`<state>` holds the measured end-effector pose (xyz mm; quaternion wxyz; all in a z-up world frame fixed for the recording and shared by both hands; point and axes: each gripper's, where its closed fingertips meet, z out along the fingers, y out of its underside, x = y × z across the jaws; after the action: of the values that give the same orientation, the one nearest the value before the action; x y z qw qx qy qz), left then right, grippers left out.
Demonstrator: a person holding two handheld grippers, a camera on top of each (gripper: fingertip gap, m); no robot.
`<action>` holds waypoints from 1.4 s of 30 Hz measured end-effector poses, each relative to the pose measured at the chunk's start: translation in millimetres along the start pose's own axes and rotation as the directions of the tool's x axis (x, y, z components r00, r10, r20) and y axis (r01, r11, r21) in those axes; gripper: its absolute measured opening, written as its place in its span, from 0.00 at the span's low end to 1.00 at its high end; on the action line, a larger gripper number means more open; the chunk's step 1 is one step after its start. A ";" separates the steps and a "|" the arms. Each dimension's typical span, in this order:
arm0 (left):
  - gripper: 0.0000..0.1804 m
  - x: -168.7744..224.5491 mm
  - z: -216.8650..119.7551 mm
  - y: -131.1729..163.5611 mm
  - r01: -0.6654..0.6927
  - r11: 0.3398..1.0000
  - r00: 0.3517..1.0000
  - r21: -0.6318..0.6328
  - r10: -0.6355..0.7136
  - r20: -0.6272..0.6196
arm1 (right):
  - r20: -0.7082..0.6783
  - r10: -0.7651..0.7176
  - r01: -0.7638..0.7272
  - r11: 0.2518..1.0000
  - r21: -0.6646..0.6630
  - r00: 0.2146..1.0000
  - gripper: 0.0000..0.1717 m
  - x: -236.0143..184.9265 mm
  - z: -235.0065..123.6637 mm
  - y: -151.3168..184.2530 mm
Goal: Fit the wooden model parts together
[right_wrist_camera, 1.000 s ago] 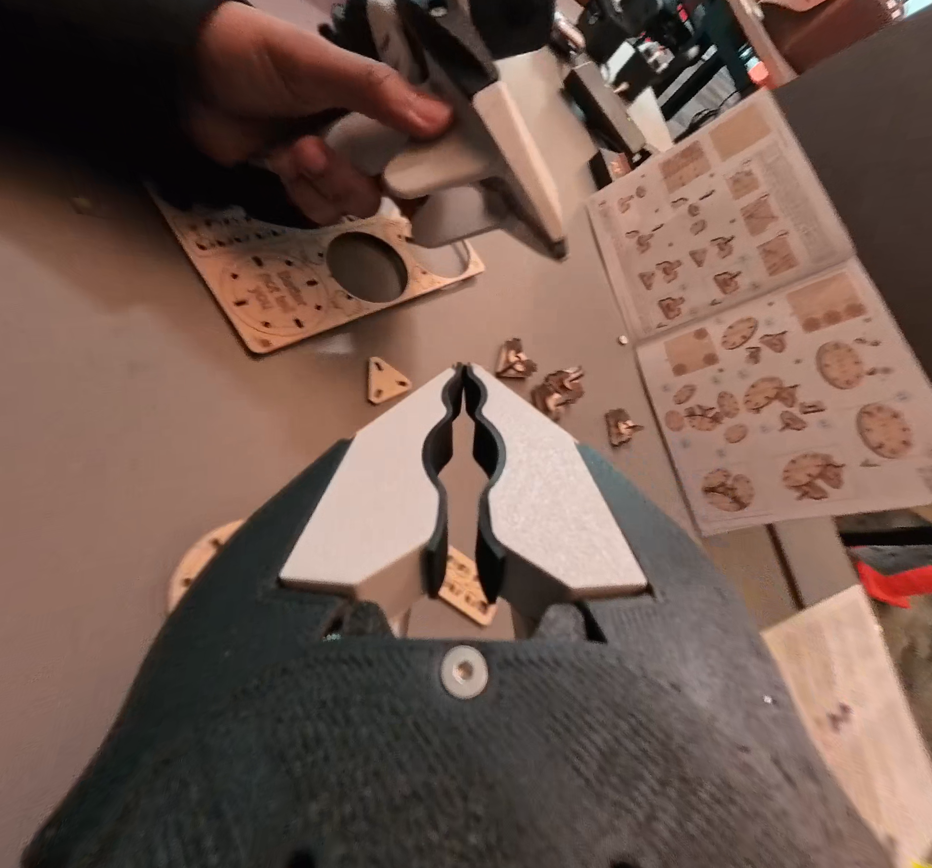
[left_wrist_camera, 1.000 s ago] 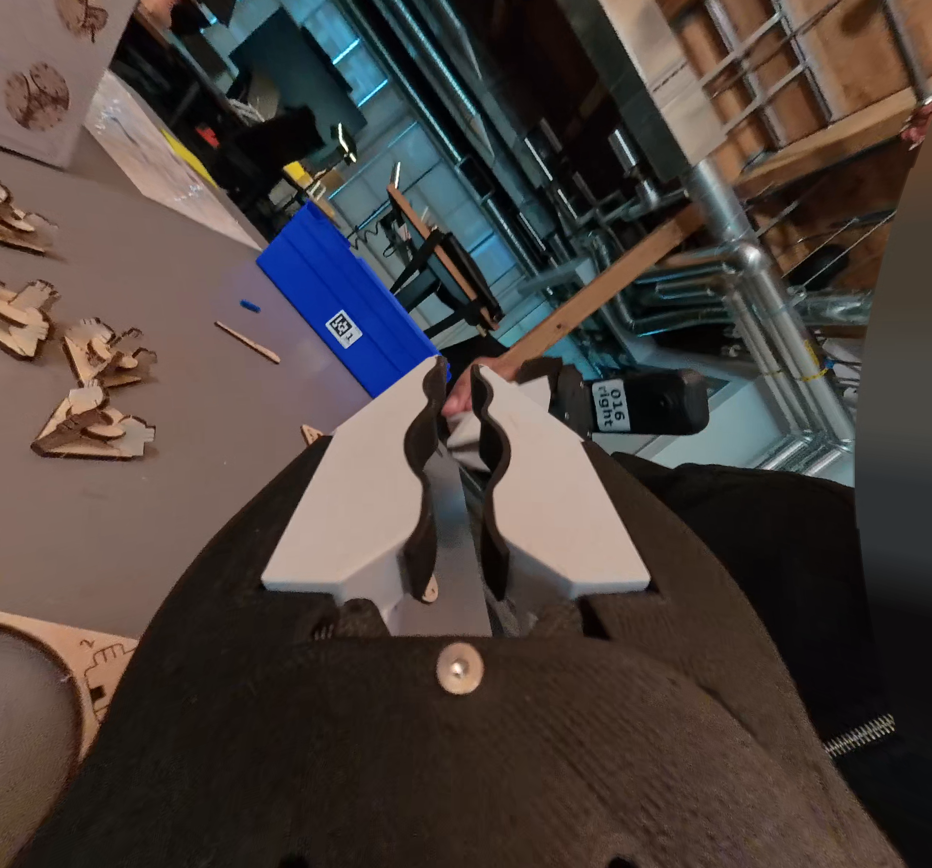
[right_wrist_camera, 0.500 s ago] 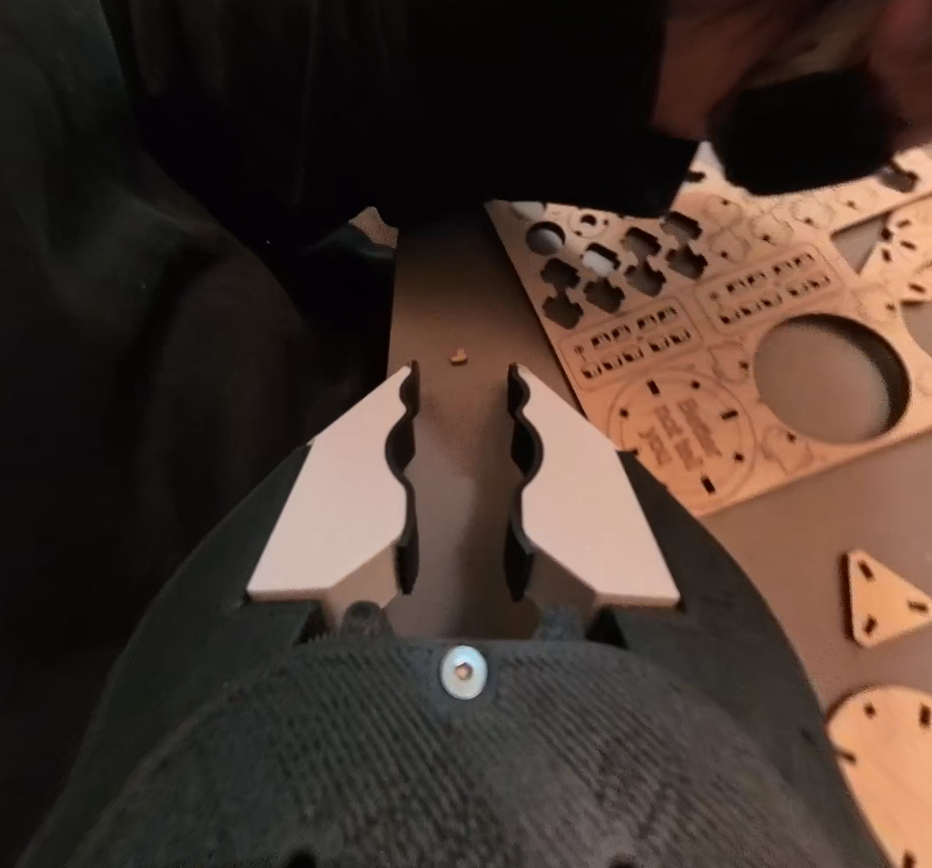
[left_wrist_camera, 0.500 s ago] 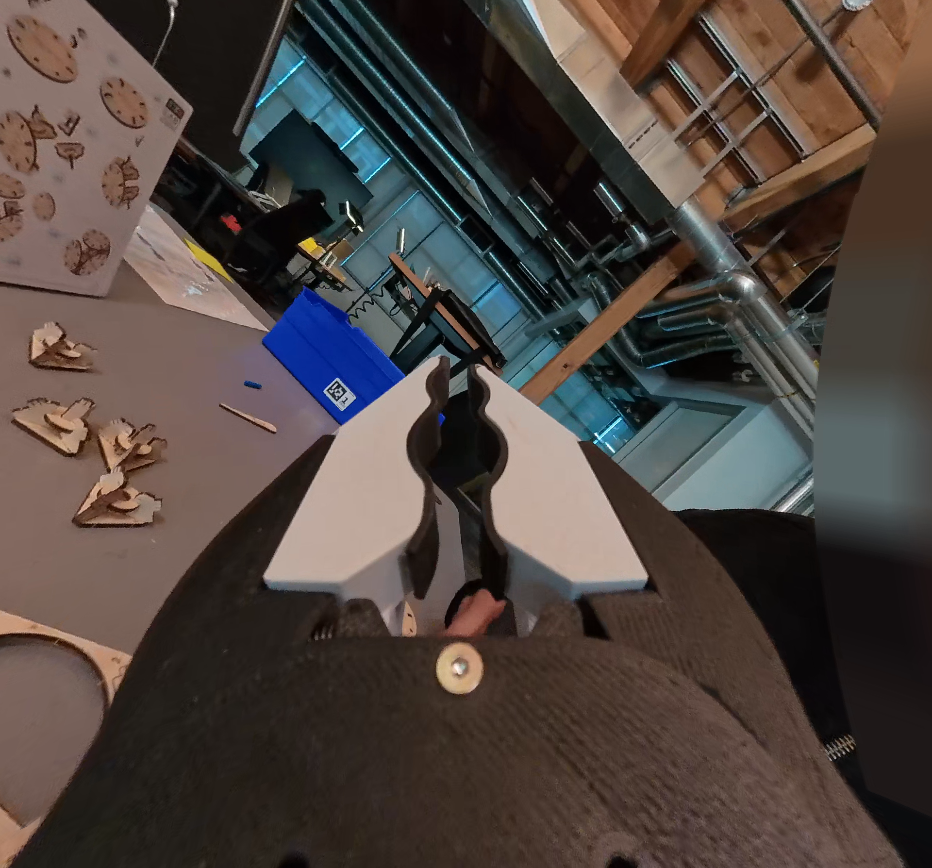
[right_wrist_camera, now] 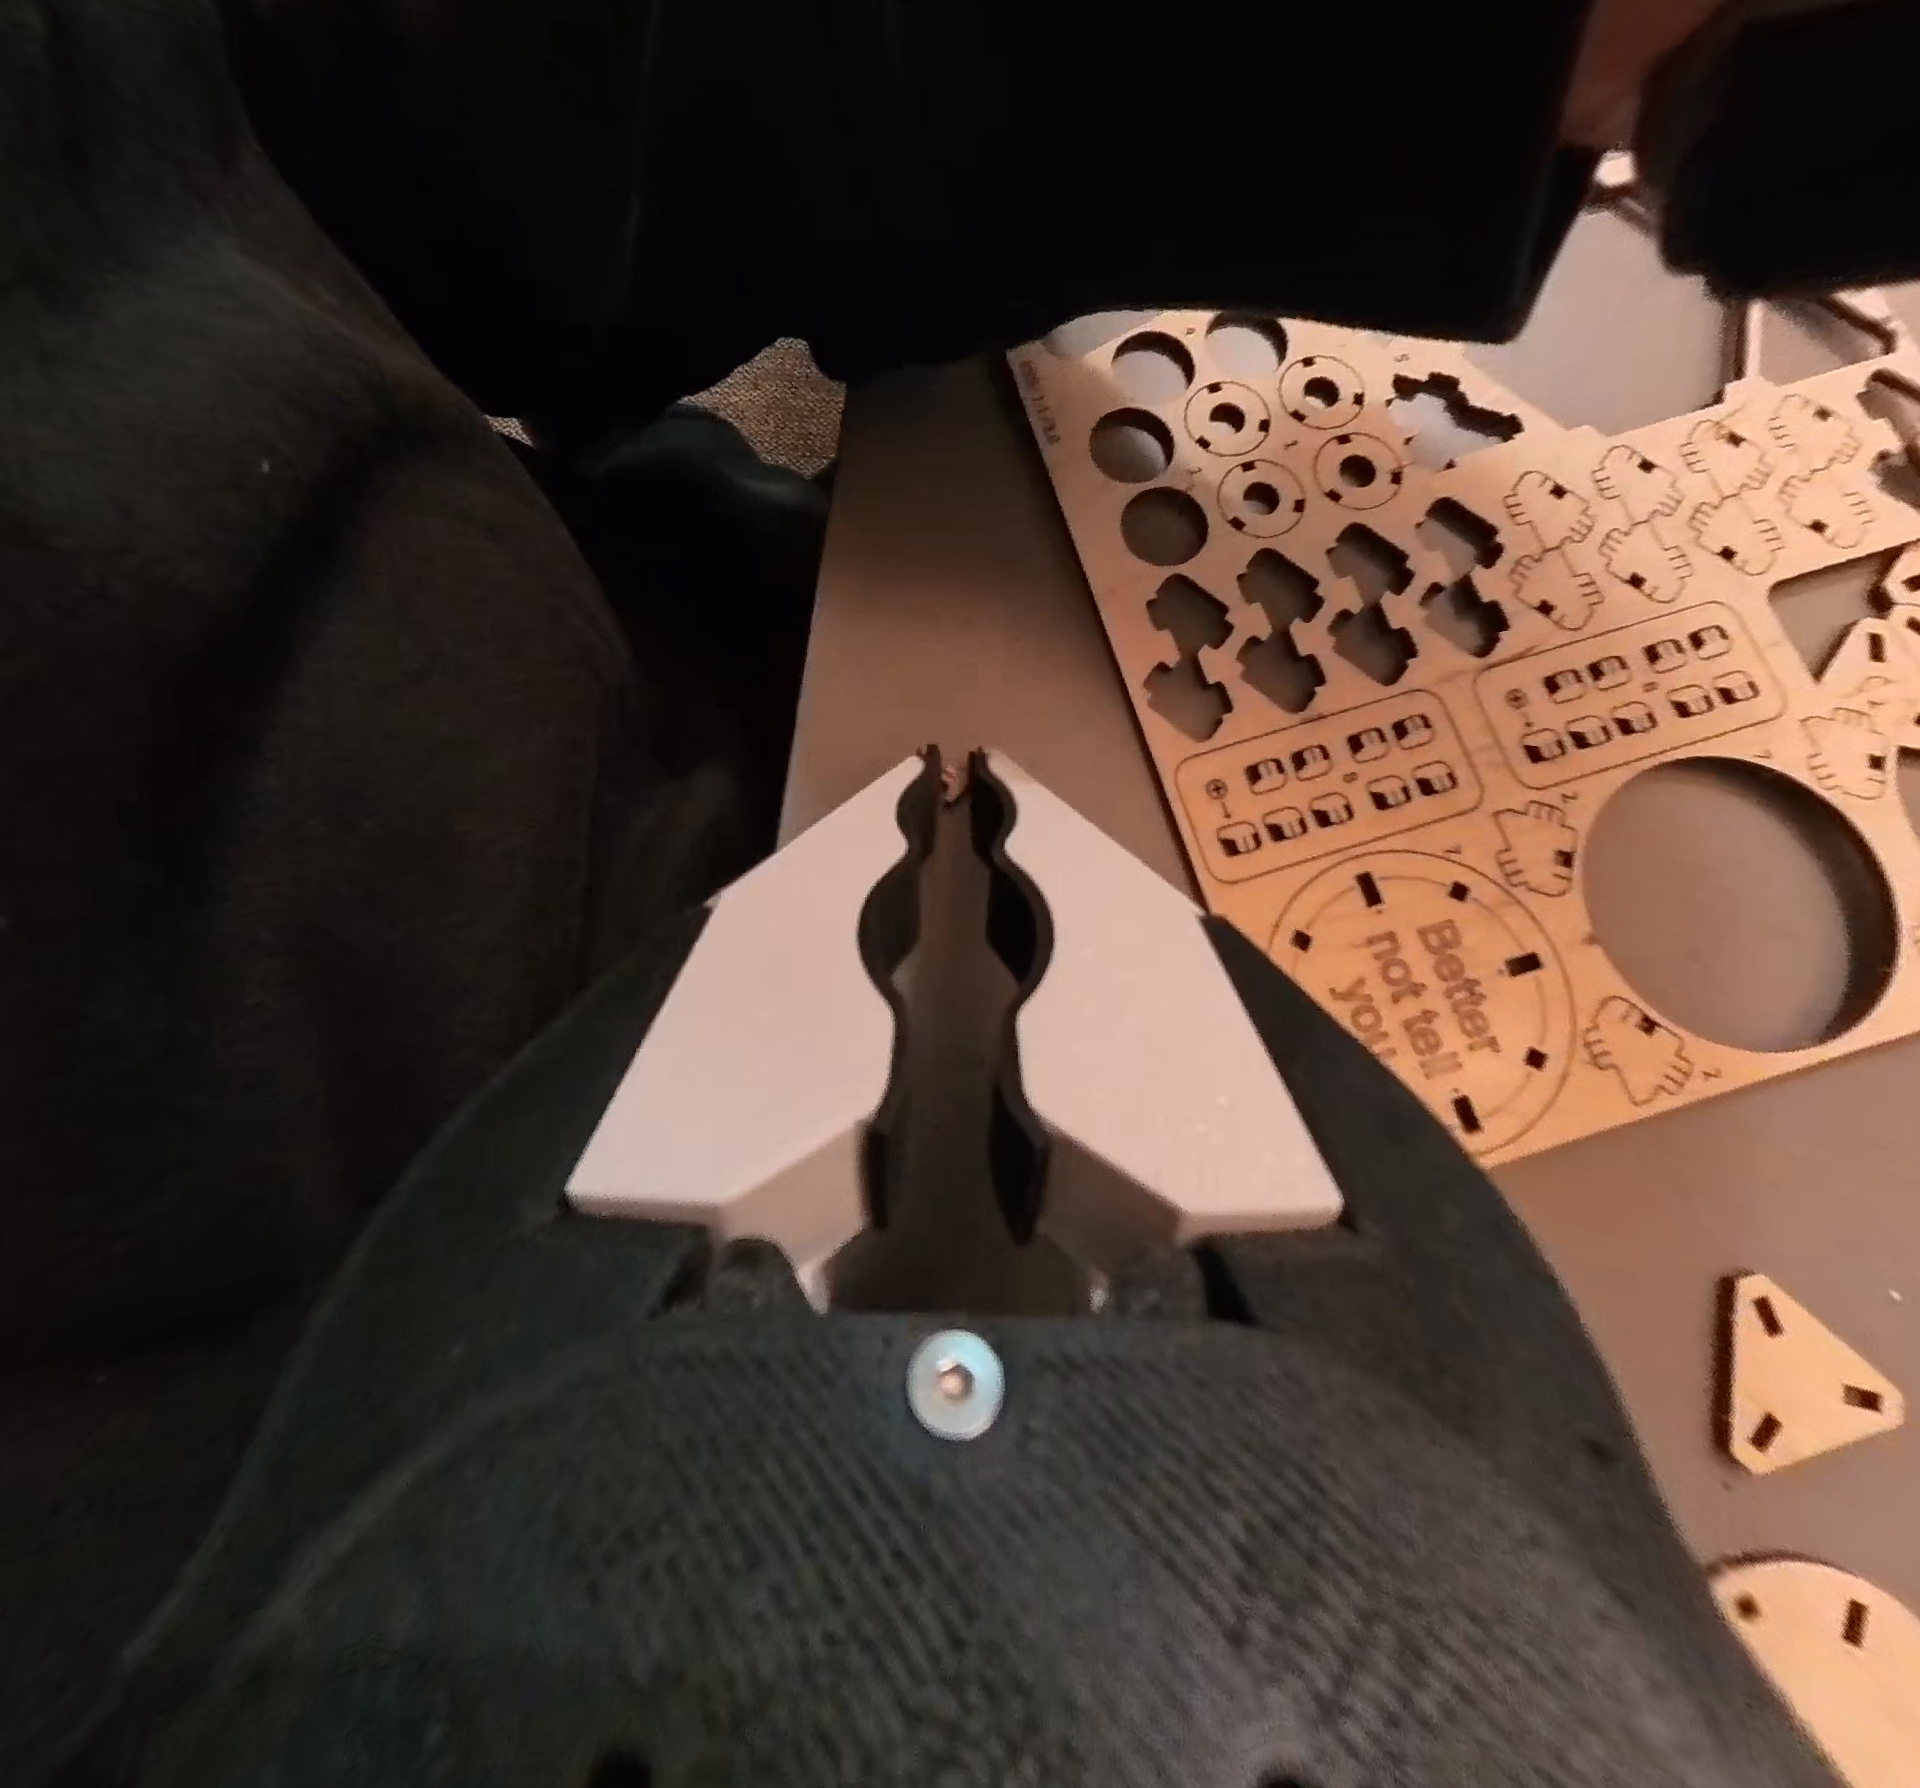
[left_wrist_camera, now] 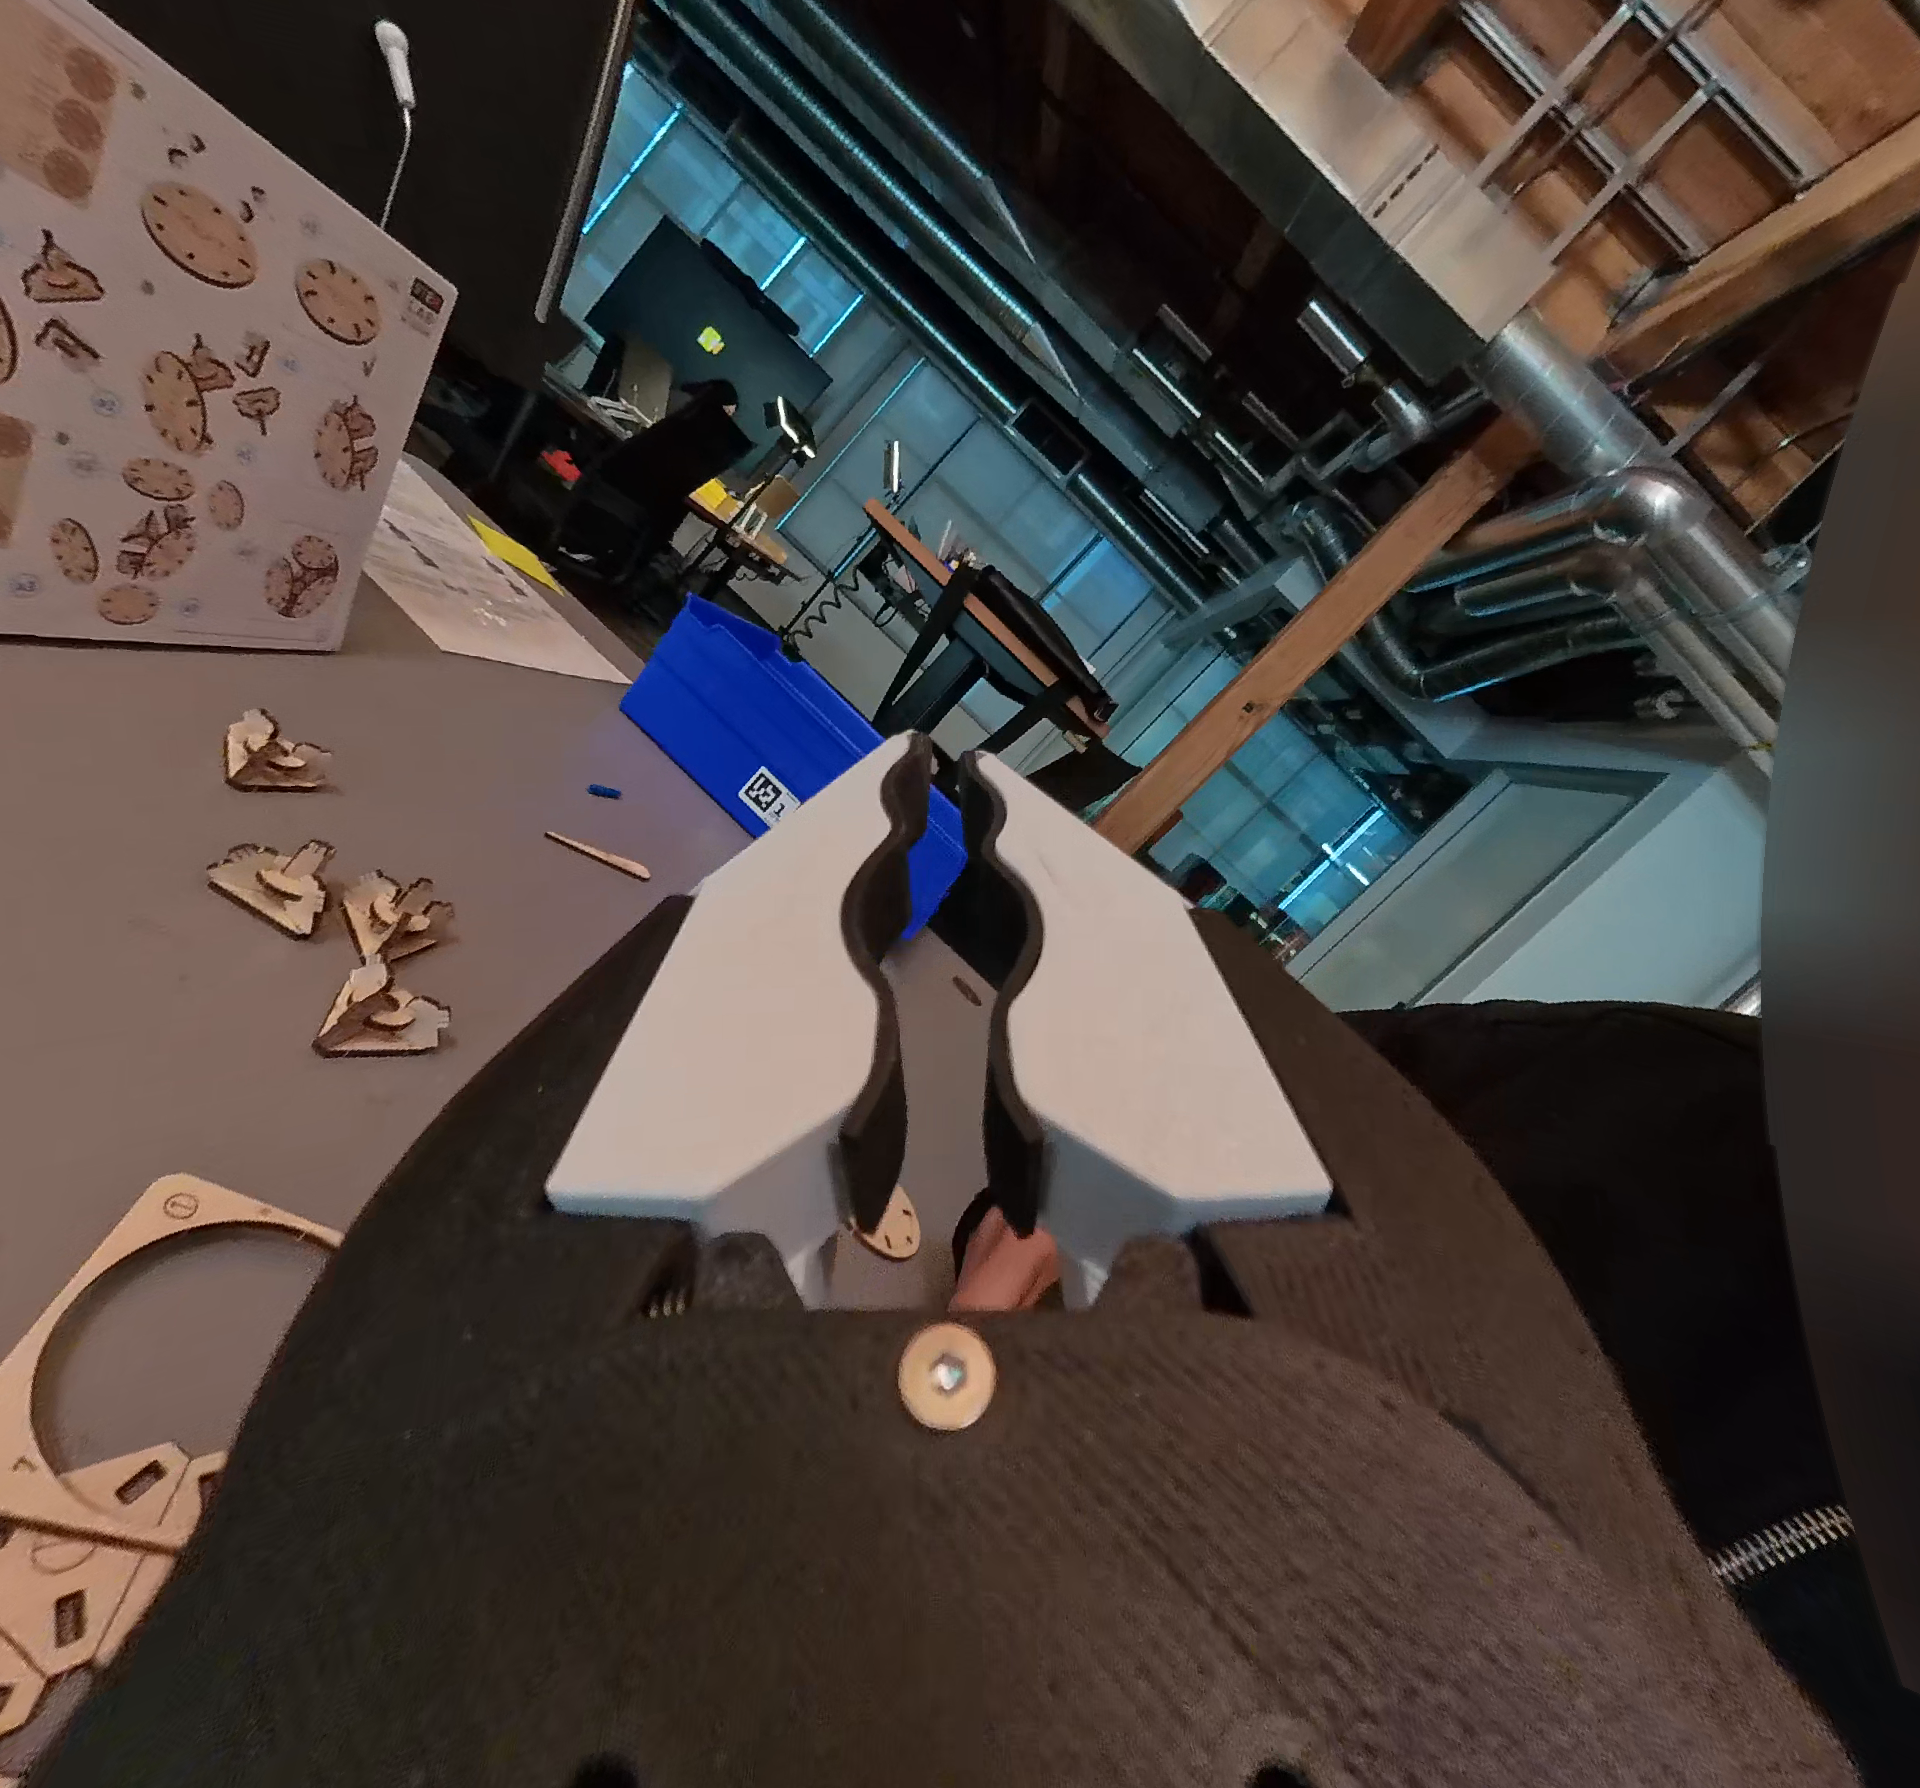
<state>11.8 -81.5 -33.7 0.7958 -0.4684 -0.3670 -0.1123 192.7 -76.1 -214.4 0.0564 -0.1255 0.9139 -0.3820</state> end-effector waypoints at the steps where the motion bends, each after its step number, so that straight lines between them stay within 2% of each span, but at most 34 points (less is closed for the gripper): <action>1: 0.01 -1.0 0.3 1.2 -0.002 1.000 1.000 -0.007 0.002 0.004 | -0.009 -0.003 0.003 1.000 0.002 1.000 0.02 2.3 -1.2 0.2; 5: 0.02 -6.0 3.0 8.8 -0.009 0.999 1.000 -0.041 0.010 0.021 | -0.116 0.033 -0.015 0.988 0.155 0.993 0.02 29.2 -25.8 -18.8; 7: 0.03 -8.0 6.0 14.9 -0.002 0.998 1.000 -0.059 0.003 0.014 | -0.267 0.042 0.026 0.970 0.243 0.963 0.02 57.6 -52.1 -29.7; 9: 0.05 -5.3 10.9 21.1 0.012 0.997 0.999 -0.072 -0.014 -0.034 | -0.463 0.012 0.132 0.952 0.276 0.886 0.02 87.9 -87.0 -36.3; 11: 0.06 1.7 17.4 30.0 0.031 0.995 0.994 -0.099 -0.042 -0.102 | -0.634 -0.022 0.252 0.927 0.276 0.773 0.02 108.8 -125.8 -43.8; 13: 0.07 14.8 25.5 40.6 0.050 0.990 0.978 -0.133 -0.076 -0.193 | -0.721 -0.046 0.338 0.903 0.266 0.691 0.02 115.2 -153.5 -51.1; 16: 0.09 36.9 36.1 58.1 0.103 0.973 0.930 -0.204 -0.167 -0.326 | -0.802 -0.139 0.432 0.888 0.159 0.581 0.02 116.3 -169.3 -53.7; 19: 0.09 46.6 41.9 68.1 0.141 0.961 0.896 -0.239 -0.226 -0.382 | -0.840 -0.208 0.484 0.872 0.073 0.501 0.02 114.0 -172.1 -52.9; 27: 0.09 39.3 40.6 69.6 0.148 0.960 0.907 -0.238 -0.228 -0.354 | -0.865 -0.097 0.457 0.875 0.162 0.492 0.02 112.1 -194.3 -52.2; 32: 0.08 42.8 43.0 81.4 0.133 0.945 0.909 -0.300 -0.237 -0.344 | -0.869 -0.130 0.473 0.872 0.129 0.477 0.02 108.4 -191.4 -52.4; 36: 0.04 46.4 39.5 80.4 0.172 0.935 0.879 -0.310 -0.288 -0.380 | -0.871 -0.153 0.492 0.863 0.112 0.467 0.02 107.2 -189.0 -53.2; 42: 0.03 50.4 36.6 83.1 0.203 0.918 0.847 -0.342 -0.340 -0.409 | -0.855 -0.174 0.517 0.847 0.123 0.488 0.02 102.7 -187.6 -54.2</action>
<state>73.2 1.7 -43.4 0.7593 -0.4809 -0.2108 -0.3843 66.6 -12.4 -44.9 -0.4300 -0.1060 0.6992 -0.5612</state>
